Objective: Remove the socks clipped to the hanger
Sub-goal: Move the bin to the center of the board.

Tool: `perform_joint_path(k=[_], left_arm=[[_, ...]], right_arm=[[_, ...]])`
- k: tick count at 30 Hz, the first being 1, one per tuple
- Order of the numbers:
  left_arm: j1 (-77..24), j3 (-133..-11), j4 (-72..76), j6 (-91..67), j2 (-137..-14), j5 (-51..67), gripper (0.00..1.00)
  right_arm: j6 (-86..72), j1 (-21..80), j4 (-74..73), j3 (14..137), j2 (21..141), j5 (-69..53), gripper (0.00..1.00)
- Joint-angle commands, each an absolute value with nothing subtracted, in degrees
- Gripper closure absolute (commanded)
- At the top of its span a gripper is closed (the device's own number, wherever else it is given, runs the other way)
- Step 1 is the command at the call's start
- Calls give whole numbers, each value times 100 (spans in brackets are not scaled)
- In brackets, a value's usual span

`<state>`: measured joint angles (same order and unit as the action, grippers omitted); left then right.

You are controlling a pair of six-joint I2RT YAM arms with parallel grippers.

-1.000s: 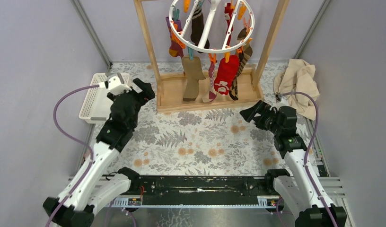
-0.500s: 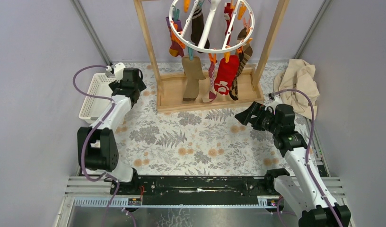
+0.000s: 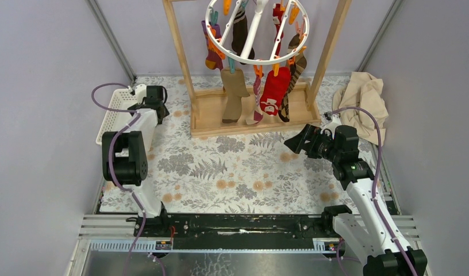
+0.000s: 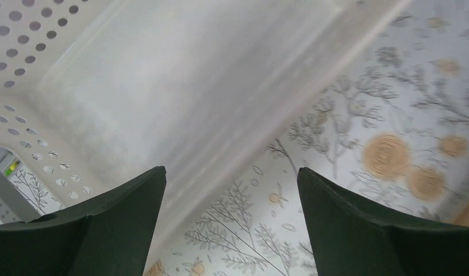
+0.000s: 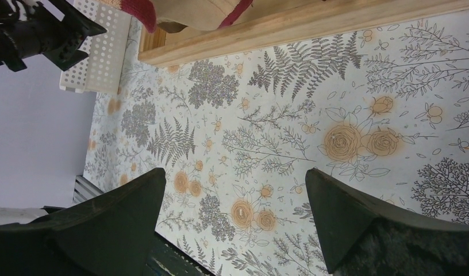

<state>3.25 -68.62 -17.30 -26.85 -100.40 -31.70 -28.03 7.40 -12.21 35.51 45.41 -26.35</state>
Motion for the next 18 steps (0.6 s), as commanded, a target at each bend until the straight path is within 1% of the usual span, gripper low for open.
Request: perform_joint_path(k=[1,4,6,7,11,13,16,18], left_arm=[[564,-7083,-1701,-2577,-10442,-3124,9],[617,-7239,-1828,-2557,-10683,-3063,10],[623,-7226,-1822,-2567,-10734,-2938,14],[619,-7220,-1832,-2562,-10741,-2875,20],[608,-7169,-1954,-2557,-10700,-2781,55],[592,-7164,-2021,-2522,-10638,-2780,70],[565,-7258,-2169,-2479,-10569,-2781,99],[511,-7363,-2332,-2464,-10490,-2778,100]], right_arm=[[-2677,778,-1155,3798,4534,-2802,0],[-2673,782,-1135,3797,4583,-2834,0],[-2656,782,-1134,3797,4603,-2821,0],[-2648,782,-1134,3805,4610,-2826,0],[-2631,782,-1131,3828,4614,-2791,0],[-2632,782,-1127,3823,4622,-2783,0],[-2621,782,-1127,3821,4608,-2795,0],[-2615,782,-1159,3830,4585,-2793,0]])
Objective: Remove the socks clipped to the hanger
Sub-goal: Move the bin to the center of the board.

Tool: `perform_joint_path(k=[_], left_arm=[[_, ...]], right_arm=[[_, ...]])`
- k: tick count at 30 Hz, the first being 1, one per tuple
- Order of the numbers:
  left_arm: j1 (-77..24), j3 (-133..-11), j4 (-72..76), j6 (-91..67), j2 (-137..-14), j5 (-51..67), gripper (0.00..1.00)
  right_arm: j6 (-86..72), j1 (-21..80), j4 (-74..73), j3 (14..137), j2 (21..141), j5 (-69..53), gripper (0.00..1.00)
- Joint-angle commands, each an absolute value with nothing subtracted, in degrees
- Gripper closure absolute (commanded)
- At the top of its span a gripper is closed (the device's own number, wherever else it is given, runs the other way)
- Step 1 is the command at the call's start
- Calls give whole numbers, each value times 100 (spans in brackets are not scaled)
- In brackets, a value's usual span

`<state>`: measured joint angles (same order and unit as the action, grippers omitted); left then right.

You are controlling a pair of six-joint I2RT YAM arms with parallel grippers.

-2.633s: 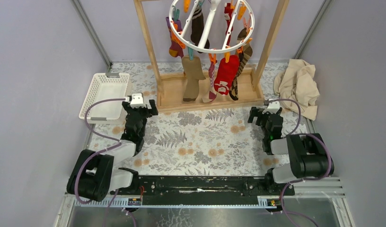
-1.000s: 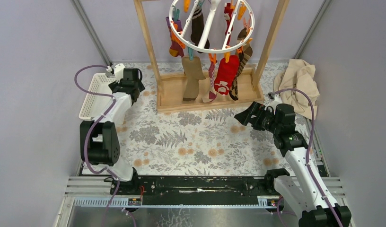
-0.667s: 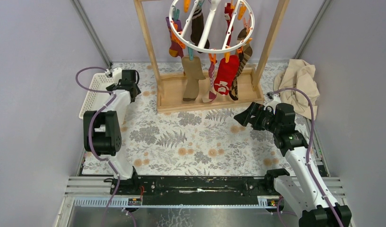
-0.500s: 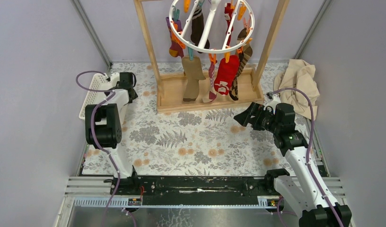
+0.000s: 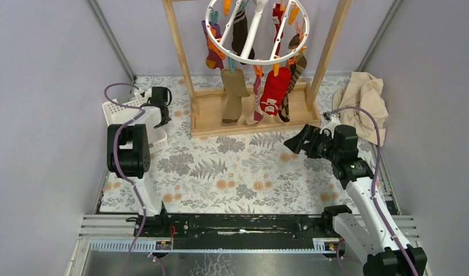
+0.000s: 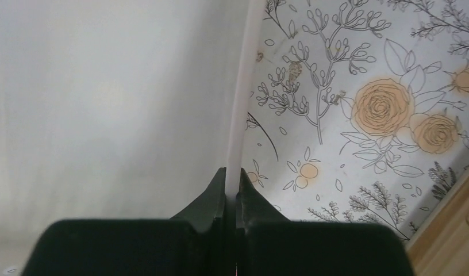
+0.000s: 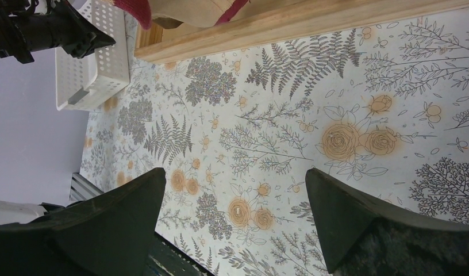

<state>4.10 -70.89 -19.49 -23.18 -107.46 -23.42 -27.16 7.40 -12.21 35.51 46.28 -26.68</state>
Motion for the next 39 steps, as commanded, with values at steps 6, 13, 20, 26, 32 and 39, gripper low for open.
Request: perform_joint_path(k=[6,13,20,26,32,39], left_arm=[[-305,-7438,-2699,-2371,-9728,-3296,100],[-1583,-6829,-3185,-2681,-8245,-3764,100],[-3244,-6413,-4208,-3555,-7026,-3658,100],[-5270,-6211,-5114,-4889,-6982,-3605,100],[-7052,-6795,-5829,-5519,-7897,-3779,100],[-8389,-7138,-5109,-3987,-9112,-3898,100]], right_arm=[[-2604,784,-1424,4100,4512,-2633,0],[-2576,778,-2049,4571,4463,-2294,0],[-2636,791,-2309,4860,4559,-2117,0],[-2568,790,-2446,5103,4699,-1883,0],[-2518,791,-2567,5258,4800,-1766,0],[-2461,791,-2756,5378,4766,-1458,0]])
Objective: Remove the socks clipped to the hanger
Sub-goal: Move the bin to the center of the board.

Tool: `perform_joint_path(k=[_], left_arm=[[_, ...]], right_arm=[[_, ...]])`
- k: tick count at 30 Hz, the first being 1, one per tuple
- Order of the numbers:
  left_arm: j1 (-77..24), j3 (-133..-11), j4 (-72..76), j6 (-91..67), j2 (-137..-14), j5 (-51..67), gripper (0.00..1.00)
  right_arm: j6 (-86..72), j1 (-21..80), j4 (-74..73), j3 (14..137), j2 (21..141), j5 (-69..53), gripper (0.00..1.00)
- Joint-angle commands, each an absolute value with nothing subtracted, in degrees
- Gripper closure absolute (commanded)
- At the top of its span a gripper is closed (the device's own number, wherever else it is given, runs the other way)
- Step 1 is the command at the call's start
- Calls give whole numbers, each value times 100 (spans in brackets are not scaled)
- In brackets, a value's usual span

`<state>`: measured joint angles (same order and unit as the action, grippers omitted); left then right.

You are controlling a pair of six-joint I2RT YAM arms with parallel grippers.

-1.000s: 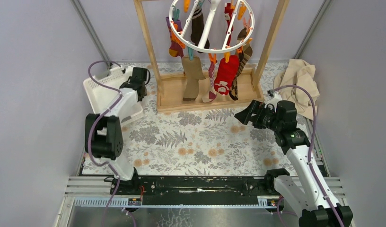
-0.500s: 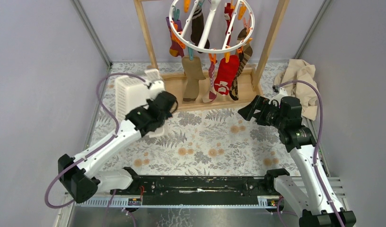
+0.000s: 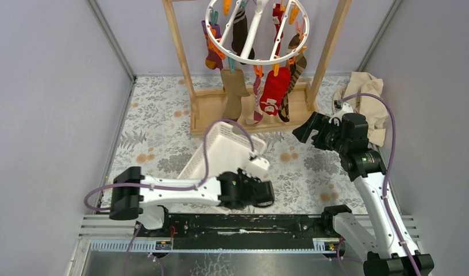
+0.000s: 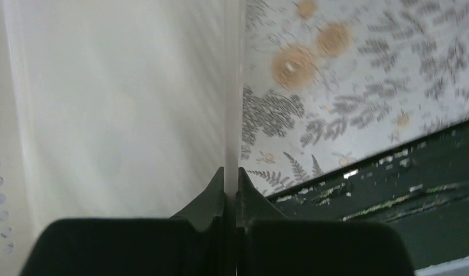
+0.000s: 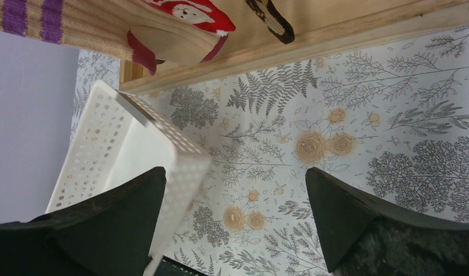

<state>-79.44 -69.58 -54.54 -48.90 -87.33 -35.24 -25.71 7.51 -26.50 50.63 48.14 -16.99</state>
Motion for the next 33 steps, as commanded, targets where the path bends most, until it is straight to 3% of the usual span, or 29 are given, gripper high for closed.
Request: perform_joint_path(k=[1,11,12,15,17,21,28,33], left_arm=[[-8430,-7067,-4761,-3669,-9145,-3747,100],[-8184,-6436,-2345,-1121,-8876,-2339,100],[-8092,-6368,-2164,-942,-8809,-2101,97],[-7740,-6142,-1709,-580,-8602,-1395,72],[-7478,-5984,-1496,-449,-8468,-1046,64],[-6986,-5812,-1315,-299,-8341,-634,58],[-6803,-5897,-1631,-549,-7972,-914,53],[-6753,-6129,-2368,-1353,-7675,-1854,50]], right_arm=[[-2468,791,-2770,5372,4757,-1420,0],[-2453,791,-2919,5322,4618,-1029,0],[-2456,791,-2919,5311,4637,-1037,0],[-2442,791,-2920,5284,4679,-1041,0],[-2412,791,-2927,5259,4697,-1012,0],[-2399,792,-2886,5168,4748,-1006,0],[-2217,795,-2781,5116,5269,-1190,1],[-2091,965,-2570,5081,5879,-1151,5]])
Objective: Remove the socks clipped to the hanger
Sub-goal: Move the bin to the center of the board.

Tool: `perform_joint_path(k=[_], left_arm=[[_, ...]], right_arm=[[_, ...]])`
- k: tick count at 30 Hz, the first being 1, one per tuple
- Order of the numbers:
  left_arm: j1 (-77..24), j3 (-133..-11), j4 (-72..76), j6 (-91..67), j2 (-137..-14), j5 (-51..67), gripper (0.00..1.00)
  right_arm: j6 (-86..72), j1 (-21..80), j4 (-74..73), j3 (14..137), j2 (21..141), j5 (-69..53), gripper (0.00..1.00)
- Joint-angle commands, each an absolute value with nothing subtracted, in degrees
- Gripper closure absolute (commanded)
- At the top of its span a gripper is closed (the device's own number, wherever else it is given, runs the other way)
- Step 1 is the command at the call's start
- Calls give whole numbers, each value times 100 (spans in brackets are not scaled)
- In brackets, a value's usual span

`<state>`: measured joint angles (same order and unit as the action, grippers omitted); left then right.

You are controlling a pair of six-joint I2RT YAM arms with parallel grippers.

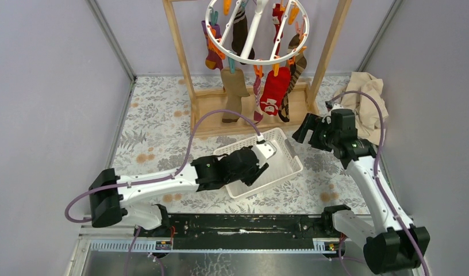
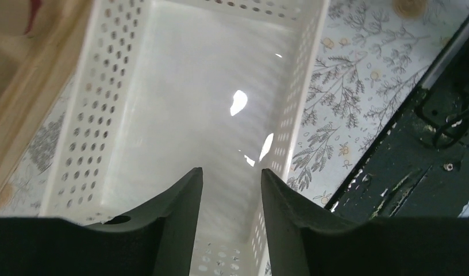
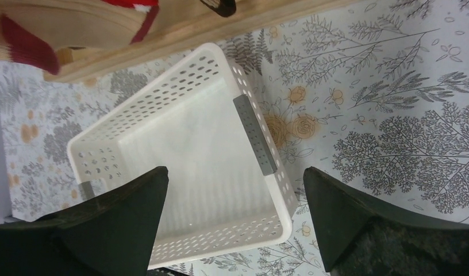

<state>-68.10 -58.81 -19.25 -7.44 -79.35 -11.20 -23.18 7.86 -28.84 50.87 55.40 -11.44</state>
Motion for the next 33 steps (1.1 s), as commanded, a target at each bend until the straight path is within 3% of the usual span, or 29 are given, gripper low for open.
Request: perform_joint_path(k=[1,4,6,7,15,19,22,25,26,31,33], left_arm=[[-6709,-6218,-2599,-1547,-7672,-1997,50],[-6565,-6418,-3129,-2190,-7654,-2439,46],[-6443,-6392,-3208,-2487,-7557,-2576,4],[-6367,-6342,-3221,-2623,-7490,-2639,2],[-5373,-5724,-3286,-3265,-6626,-2901,2],[-5021,-5433,-3215,-3254,-6448,-2831,2],[-4847,-5235,-3103,-3264,-6439,-2740,2],[-4746,-4989,-2889,-3283,-6432,-2644,2],[-4719,-4937,-2822,-3299,-6449,-2595,2],[-4629,-4943,-2718,-3285,-6633,-2434,2],[-4596,-4981,-2715,-3278,-6676,-2436,2]], right_arm=[[-2059,1031,-2522,5074,5999,-1066,6],[-1928,1279,-2426,5086,6436,-839,9],[-1867,1502,-2372,5117,6731,-624,11],[-1838,1666,-2363,5134,6879,-394,12],[-1875,2139,-2222,5062,7538,442,17],[-2044,2213,-2040,4787,7552,629,25],[-2167,2251,-2001,4635,7513,636,42],[-2288,2263,-2052,4563,7400,601,72],[-2320,2269,-2101,4561,7345,601,74],[-2480,2285,-2460,4510,6873,636,77],[-2557,2294,-2560,4467,6659,592,73]])
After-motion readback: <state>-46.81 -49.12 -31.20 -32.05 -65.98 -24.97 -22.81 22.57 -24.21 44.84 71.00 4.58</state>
